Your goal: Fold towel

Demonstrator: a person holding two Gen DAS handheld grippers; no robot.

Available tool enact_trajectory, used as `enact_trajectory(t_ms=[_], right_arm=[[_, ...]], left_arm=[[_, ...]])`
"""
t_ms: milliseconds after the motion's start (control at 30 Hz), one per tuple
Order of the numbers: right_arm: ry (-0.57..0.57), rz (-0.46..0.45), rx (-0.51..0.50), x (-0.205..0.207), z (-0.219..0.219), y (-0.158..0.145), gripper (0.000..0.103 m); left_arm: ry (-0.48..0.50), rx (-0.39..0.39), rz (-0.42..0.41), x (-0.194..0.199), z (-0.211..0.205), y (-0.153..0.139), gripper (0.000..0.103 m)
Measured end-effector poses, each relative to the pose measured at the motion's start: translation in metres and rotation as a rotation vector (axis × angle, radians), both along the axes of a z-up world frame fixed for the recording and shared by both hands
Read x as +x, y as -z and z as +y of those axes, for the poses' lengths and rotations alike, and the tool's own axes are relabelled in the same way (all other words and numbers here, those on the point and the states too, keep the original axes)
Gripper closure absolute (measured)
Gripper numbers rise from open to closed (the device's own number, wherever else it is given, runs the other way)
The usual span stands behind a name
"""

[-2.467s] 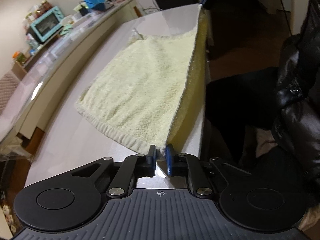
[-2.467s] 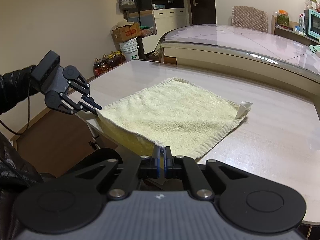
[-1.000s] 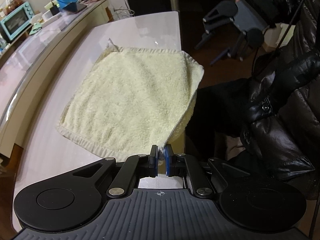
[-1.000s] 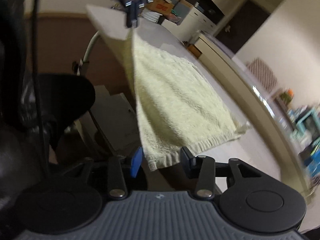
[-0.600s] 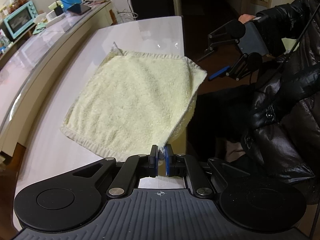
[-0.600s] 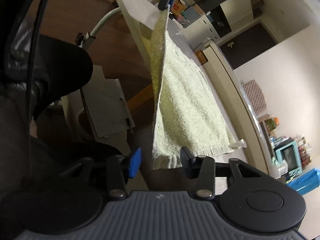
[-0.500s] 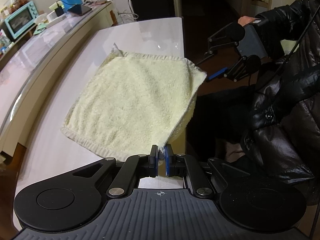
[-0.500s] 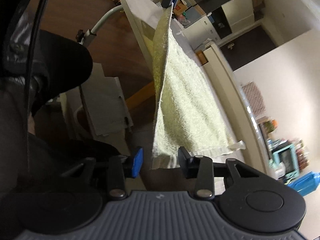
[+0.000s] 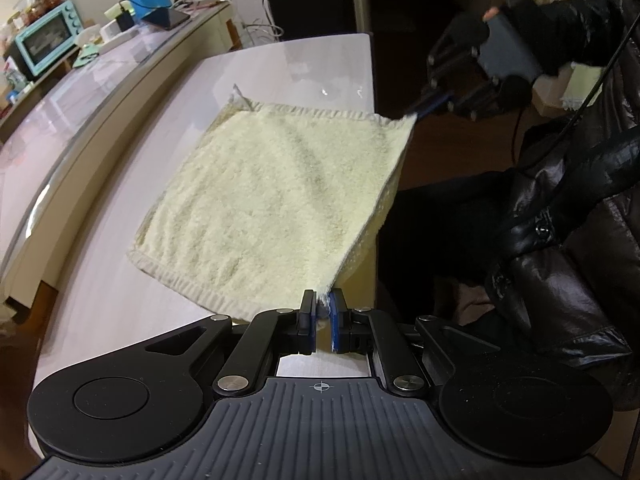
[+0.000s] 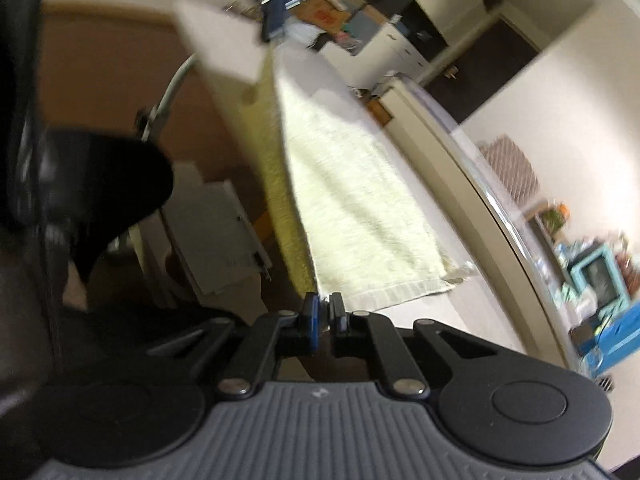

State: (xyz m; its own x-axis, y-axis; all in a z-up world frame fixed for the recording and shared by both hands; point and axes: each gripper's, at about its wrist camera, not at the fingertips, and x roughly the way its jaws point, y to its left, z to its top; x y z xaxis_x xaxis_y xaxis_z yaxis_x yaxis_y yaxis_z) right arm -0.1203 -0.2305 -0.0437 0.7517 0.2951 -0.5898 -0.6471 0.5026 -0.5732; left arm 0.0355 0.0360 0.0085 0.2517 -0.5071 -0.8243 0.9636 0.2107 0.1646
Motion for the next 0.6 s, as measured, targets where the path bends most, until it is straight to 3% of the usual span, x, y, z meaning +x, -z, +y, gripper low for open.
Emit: enact_trajectory(t_ms=[267,600], right_arm=[[0.002,0.146,0.164,0.050,-0.027,-0.070,0.097],[0.013,0.297,0.251,0.143,-0.044,-0.095,0.097]], left_arm=[[-0.036,-0.037,-0.035,0.012,0.003,-0.013,0.096],[-0.108,-0.075,-0.057,0.058,-0.004,-0.025,0.096]])
